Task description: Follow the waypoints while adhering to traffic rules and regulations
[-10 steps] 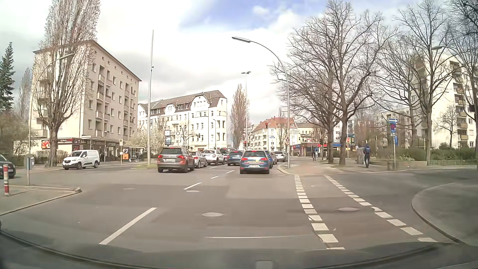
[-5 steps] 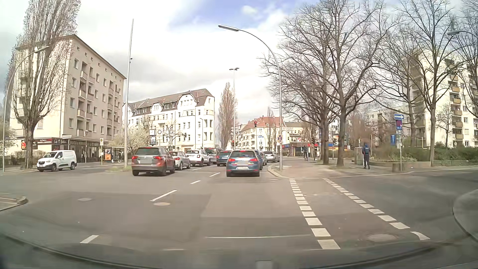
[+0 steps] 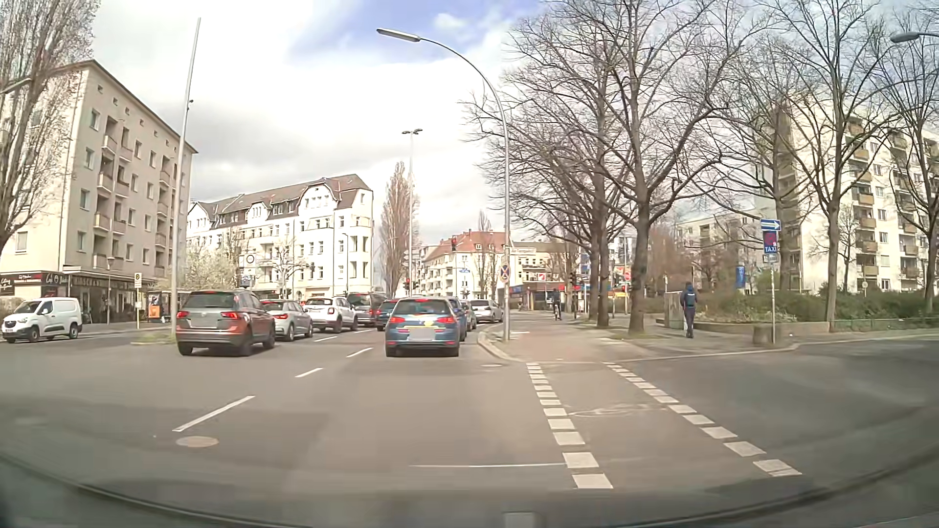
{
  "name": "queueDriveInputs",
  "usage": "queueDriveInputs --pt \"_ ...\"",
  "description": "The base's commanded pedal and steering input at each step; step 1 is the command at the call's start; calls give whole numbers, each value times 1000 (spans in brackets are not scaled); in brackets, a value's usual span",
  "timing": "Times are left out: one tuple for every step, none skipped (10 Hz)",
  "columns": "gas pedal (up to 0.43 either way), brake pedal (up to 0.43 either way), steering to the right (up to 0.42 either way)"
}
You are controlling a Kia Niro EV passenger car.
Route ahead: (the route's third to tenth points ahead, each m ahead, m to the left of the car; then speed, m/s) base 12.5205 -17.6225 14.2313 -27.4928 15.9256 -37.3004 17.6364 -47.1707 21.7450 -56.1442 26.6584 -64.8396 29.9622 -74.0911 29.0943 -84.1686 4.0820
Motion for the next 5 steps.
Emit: queueDriveInputs --pt "0 37 265" --pt "0 37 276" --pt "0 24 295" --pt "0 0 325" --pt "0 0 351"
